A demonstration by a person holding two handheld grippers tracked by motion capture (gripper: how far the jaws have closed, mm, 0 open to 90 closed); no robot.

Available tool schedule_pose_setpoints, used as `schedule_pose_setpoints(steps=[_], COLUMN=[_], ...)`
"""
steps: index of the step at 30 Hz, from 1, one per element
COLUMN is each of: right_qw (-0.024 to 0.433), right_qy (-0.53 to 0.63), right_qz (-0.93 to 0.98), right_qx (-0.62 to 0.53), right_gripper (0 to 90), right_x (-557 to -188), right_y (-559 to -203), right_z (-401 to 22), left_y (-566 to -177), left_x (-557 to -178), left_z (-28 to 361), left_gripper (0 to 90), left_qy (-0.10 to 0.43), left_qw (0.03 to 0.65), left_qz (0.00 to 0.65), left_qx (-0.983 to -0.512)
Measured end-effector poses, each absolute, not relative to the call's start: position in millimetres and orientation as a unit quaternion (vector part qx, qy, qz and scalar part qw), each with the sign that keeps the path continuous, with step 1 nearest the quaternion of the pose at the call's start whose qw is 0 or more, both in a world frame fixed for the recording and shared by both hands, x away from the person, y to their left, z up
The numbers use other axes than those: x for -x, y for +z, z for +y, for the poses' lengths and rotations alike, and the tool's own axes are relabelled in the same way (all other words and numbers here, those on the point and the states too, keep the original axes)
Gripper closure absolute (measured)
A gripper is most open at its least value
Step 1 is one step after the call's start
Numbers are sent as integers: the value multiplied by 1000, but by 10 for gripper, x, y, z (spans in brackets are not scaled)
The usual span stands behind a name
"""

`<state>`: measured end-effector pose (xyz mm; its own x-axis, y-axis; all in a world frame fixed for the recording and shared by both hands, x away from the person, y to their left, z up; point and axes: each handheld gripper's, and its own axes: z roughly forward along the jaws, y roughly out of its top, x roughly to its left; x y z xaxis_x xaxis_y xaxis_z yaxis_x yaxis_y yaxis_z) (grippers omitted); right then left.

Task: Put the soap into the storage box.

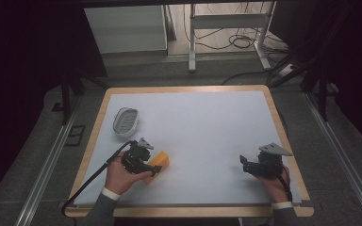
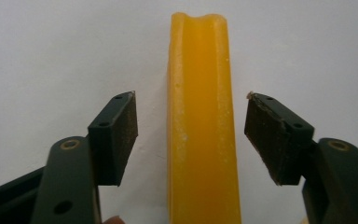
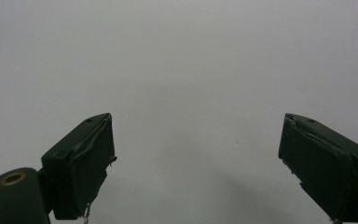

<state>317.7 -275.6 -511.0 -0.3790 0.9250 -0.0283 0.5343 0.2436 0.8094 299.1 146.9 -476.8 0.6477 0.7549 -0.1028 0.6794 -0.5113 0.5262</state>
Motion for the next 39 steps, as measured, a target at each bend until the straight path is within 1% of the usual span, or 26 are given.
schedule_pose_setpoints(steps=[3, 8, 11, 16, 21, 39], right_qw=[264, 264, 265, 262, 263, 269], right_qy=[370, 370, 370, 368, 366, 371], right_qz=[743, 742, 742, 741, 740, 735], right_qx=[-491, -492, -493, -496, -499, -500], right_gripper=[103, 103, 103, 103, 103, 103], right_x=[-3177, -3186, -3189, -3196, -3200, -3191], right_y=[-5109, -5116, -5122, -5132, -5134, -5114], right_z=[-2756, -2766, -2767, -2775, -2784, -2795], left_y=[-4800, -4895, -4926, -4952, -4950, -4894], left_x=[-3007, -3037, -3043, -3027, -3021, -3040], left_z=[1451, 1398, 1391, 1395, 1406, 1475], left_gripper=[374, 473, 498, 584, 602, 609], left_qy=[65, 55, 50, 49, 56, 41], left_qw=[267, 253, 252, 256, 257, 262], left_qz=[417, 424, 430, 435, 437, 425], left_qx=[-867, -868, -866, -862, -860, -866])
